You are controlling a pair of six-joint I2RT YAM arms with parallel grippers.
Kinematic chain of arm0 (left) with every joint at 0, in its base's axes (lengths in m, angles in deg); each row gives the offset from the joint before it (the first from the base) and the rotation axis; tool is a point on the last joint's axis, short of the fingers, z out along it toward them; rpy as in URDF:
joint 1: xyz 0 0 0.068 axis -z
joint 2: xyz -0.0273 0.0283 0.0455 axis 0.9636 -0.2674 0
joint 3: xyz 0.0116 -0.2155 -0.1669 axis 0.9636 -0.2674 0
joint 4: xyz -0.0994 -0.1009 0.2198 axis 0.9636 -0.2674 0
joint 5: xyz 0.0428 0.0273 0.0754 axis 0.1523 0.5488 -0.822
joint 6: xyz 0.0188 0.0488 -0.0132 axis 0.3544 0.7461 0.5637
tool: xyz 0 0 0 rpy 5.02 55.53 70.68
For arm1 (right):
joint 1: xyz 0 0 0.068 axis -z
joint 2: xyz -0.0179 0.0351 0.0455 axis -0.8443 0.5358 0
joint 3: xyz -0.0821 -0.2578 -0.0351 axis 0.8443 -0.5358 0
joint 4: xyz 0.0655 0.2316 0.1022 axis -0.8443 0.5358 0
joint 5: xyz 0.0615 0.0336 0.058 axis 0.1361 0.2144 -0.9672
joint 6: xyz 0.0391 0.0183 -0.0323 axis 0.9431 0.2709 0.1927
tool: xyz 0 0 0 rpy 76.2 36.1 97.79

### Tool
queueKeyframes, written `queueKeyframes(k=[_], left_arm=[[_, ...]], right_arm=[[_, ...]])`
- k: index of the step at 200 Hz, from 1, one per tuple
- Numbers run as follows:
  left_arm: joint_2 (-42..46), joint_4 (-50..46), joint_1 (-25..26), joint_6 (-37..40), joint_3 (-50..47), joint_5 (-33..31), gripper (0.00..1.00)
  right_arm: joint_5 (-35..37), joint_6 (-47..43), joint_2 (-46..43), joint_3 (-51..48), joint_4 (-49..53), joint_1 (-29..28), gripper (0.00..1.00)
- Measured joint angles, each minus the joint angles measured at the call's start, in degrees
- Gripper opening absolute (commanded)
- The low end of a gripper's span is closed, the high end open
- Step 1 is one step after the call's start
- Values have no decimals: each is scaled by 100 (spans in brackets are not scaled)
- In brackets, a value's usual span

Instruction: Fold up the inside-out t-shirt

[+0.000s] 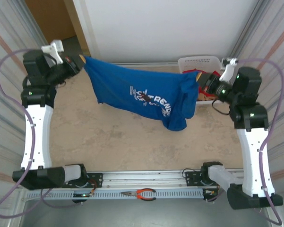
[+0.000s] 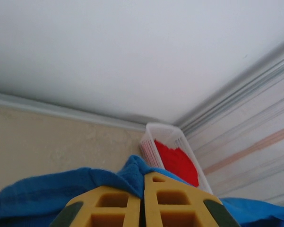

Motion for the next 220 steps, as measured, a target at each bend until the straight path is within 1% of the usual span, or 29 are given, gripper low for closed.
queueKeyframes(k=[30,48,66,75,82,95,132,148,191,206,220], left_arm=[[656,203,376,-4,-1912,-144,9],[850,330,584,-68,-3176,-348,11],[850,422,717,-197,-4275,-551,18],[839,437,741,-254,-4690,-647,24],[837,435,763,-293,-4922,-754,31],[831,444,772,-348,-5152,-929,38],[833,592,903,-365,-5211,-1384,44],[833,560,1169,-363,-5211,-1696,47],[841,306,2216,-584,-5302,-2793,47],[883,299,2417,-745,-5510,-3060,47],[949,289,2461,-876,-5720,-3246,47]], right_arm=[[-70,26,-813,-1991,-66,0,0],[72,13,-1207,-3045,-11,0,0],[280,-13,-1458,-3827,118,0,0],[400,-35,-1569,-4105,236,0,0],[494,-63,-1657,-4266,306,0,0],[608,-103,-1794,-4428,411,0,0],[785,-122,-1880,-4452,420,0,0],[833,-122,-1858,-4452,422,0,0],[859,-122,-1838,-4444,420,0,0],[861,-122,-1814,-4444,420,0,0],[861,-125,-1805,-4444,420,0,0]])
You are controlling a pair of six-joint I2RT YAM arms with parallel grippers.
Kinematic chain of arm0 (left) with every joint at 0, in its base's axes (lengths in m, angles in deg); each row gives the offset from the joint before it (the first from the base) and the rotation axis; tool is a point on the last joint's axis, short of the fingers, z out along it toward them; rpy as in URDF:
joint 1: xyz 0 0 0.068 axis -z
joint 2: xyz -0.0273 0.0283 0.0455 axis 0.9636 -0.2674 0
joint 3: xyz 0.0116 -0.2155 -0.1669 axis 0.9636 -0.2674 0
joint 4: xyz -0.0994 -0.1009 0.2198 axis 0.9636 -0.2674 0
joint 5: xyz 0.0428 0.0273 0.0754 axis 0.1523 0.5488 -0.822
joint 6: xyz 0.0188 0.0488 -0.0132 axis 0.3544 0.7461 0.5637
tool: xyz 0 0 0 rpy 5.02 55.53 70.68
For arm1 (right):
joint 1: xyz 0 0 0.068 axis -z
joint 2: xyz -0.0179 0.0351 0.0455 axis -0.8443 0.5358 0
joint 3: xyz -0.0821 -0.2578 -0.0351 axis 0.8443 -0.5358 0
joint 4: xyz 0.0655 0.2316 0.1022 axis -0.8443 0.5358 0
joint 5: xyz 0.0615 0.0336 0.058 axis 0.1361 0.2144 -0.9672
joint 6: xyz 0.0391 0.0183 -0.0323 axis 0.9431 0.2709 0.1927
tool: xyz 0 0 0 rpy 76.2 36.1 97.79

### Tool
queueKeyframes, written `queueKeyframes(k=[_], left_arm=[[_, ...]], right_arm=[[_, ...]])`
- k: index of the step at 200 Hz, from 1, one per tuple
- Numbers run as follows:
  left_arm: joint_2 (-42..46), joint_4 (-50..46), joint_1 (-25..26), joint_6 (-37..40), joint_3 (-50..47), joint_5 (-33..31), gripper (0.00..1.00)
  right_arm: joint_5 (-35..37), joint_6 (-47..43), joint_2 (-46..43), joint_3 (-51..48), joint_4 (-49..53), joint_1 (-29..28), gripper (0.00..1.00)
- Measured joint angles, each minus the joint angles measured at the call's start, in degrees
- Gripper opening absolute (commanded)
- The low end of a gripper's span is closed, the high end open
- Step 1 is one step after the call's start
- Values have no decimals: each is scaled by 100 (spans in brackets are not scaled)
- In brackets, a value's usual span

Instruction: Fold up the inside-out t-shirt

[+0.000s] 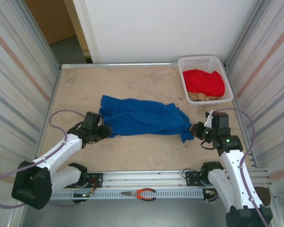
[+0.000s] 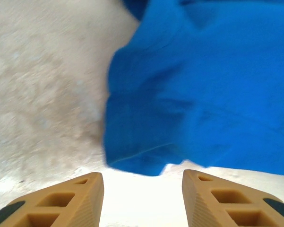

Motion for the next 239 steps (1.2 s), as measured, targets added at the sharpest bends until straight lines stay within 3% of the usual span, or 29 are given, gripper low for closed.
queueKeyframes(k=[40,99,165,239], left_arm=[[-28,85,-2,-129,-177,-358,51],[-627,870,-247,-44,-177,-308,59],[-1344,1858,-470,20,-120,83,58],[-1248,2485,-470,-264,-284,278,56]], right_arm=[[2,-2,55,2,-2,0,0],[15,-7,61,2,0,0,0],[20,-17,61,59,2,0,0],[114,-20,61,109,2,0,0]])
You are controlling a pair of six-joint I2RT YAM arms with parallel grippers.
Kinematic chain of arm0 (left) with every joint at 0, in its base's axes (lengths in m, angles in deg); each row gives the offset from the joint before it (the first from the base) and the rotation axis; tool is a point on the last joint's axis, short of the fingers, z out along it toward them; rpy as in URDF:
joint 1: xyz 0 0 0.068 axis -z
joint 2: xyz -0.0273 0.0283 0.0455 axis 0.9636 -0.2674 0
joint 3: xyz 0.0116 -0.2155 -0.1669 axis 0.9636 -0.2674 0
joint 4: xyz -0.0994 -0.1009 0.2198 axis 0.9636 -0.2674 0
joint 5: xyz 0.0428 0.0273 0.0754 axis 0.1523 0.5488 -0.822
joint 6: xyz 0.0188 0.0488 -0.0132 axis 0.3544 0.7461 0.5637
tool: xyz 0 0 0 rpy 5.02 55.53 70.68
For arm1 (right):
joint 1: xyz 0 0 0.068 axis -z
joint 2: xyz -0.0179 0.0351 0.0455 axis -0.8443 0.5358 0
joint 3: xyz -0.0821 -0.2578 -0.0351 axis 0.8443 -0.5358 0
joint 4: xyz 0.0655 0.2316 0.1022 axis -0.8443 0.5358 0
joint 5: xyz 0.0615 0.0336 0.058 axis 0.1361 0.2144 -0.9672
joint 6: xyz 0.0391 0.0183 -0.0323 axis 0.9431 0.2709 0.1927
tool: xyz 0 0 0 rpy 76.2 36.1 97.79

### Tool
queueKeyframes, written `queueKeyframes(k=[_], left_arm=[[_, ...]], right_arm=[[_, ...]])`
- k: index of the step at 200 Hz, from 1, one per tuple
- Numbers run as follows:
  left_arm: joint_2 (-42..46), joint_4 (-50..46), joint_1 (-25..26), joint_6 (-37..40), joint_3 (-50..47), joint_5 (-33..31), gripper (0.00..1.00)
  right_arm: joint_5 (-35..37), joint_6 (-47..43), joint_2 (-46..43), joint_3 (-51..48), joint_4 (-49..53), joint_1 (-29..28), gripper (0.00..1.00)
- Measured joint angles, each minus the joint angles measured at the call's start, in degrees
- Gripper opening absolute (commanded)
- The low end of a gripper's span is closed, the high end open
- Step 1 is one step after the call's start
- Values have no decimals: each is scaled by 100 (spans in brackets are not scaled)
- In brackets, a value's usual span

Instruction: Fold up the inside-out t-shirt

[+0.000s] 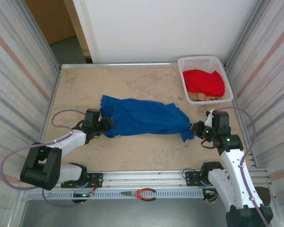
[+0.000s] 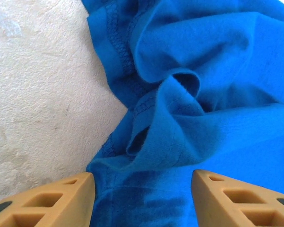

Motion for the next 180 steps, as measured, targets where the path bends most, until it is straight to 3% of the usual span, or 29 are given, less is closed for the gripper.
queueKeyframes(k=[57,85,105,128,156,180], left_arm=[[175,-107,0,-343,-238,-66,58],[186,26,0,-426,-308,-31,55],[74,70,-66,-452,-308,-7,38],[-109,142,-238,-415,-299,68,0],[-151,317,-608,-264,-210,470,0],[435,35,-1038,15,138,710,0]], right_arm=[[11,0,-2,4,0,0,0],[11,0,4,44,0,0,0],[13,0,4,74,0,0,0],[13,0,4,79,0,0,0],[13,0,4,87,4,0,0],[11,-4,4,144,83,0,0]])
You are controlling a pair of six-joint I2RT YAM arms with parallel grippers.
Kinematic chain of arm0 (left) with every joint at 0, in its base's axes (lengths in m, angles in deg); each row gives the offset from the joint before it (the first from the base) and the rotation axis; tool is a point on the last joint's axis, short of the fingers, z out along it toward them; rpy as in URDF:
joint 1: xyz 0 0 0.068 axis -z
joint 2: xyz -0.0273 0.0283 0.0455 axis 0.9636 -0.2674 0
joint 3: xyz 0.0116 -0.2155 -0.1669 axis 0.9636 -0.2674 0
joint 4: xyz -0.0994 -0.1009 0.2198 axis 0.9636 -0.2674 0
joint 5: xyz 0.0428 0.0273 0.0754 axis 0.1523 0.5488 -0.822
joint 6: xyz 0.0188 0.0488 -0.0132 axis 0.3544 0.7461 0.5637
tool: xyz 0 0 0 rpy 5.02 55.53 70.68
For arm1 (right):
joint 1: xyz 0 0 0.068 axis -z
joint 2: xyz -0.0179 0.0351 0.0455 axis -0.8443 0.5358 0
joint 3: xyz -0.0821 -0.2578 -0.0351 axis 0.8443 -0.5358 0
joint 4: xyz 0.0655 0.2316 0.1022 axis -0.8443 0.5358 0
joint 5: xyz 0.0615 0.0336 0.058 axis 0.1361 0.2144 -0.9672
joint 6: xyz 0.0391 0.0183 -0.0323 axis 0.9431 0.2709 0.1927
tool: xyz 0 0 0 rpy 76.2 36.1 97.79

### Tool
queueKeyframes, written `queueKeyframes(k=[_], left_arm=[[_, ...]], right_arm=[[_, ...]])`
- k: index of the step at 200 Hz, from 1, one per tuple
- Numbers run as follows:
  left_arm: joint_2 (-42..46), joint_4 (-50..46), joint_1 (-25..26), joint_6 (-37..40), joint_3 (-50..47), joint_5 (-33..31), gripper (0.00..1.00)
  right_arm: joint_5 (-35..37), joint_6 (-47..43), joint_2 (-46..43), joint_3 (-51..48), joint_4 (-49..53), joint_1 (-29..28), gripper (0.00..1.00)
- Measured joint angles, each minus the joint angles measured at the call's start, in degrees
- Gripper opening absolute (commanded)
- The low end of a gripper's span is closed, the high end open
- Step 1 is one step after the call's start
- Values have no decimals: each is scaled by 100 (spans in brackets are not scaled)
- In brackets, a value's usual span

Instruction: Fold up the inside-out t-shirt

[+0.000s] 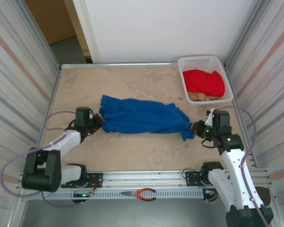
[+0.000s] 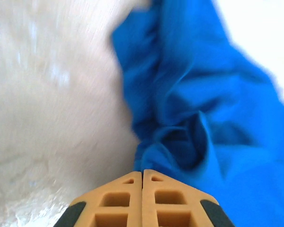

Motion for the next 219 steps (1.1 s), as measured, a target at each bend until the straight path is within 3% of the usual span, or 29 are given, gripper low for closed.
queueKeyframes(k=[41,73,89,99,139,173,190,219], left_arm=[[1259,-503,-402,472,807,476,0],[1818,-857,-413,557,782,922,0],[2109,-1054,-411,553,551,1036,0],[2317,-1217,-407,535,400,1062,0],[2852,-1738,-407,505,131,1073,0],[2887,-1941,-407,487,133,1016,0],[2883,-2092,-407,492,151,896,0],[2789,-2503,-409,577,407,566,0]], right_arm=[[-48,-79,7,98,63,0,0],[-177,-125,48,103,160,0,0],[-195,-109,72,103,197,0,33],[-173,-98,94,103,219,0,45],[111,-44,160,103,332,-105,47],[551,166,275,129,472,-761,47],[1056,446,319,136,638,-1357,54],[1915,1167,389,109,922,-2347,57]])
